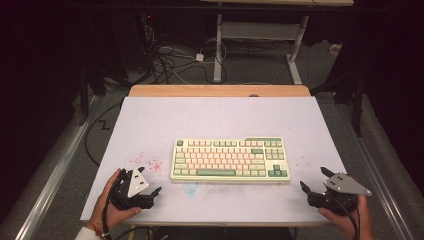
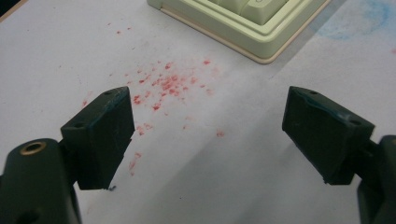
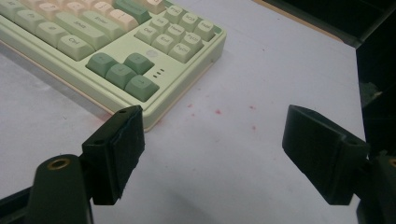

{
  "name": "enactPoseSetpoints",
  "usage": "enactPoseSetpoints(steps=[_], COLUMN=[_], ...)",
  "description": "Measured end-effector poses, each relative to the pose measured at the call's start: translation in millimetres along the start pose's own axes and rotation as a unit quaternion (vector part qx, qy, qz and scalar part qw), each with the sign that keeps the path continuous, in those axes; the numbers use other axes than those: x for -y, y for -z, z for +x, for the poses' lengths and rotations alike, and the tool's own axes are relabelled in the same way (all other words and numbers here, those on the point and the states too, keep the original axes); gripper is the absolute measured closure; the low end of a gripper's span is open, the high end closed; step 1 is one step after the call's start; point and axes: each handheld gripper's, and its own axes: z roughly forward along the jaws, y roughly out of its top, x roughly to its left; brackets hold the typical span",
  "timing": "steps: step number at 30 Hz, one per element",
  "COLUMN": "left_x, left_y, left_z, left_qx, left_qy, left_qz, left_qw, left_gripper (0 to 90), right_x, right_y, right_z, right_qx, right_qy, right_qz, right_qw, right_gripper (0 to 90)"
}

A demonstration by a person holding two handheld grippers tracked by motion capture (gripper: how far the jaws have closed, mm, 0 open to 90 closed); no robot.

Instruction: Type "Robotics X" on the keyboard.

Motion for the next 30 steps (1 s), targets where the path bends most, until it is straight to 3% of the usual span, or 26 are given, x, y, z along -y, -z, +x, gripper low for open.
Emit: enactPoseSetpoints(steps=[11, 30], left_x=[0.3, -0.9], left_y=[2.1, 1.1], left_z=[-1.0, -1.7], left_qx=[0.003, 0.002], left_qy=[-0.007, -0.010], left_qz=[-0.010, -0.008], left_qw=[0.9999, 0.9999], left_gripper=[15.6, 15.5], right_x=[-2.3, -2.5], right_y=[1.5, 2.2], right_z=[7.7, 7.2], right_qx=[-0.001, 0.001], right_qy=[0.012, 0.016], right_qz=[0.001, -0.001], right_qw=[0.9999, 0.9999], right_gripper=[21.0, 21.0])
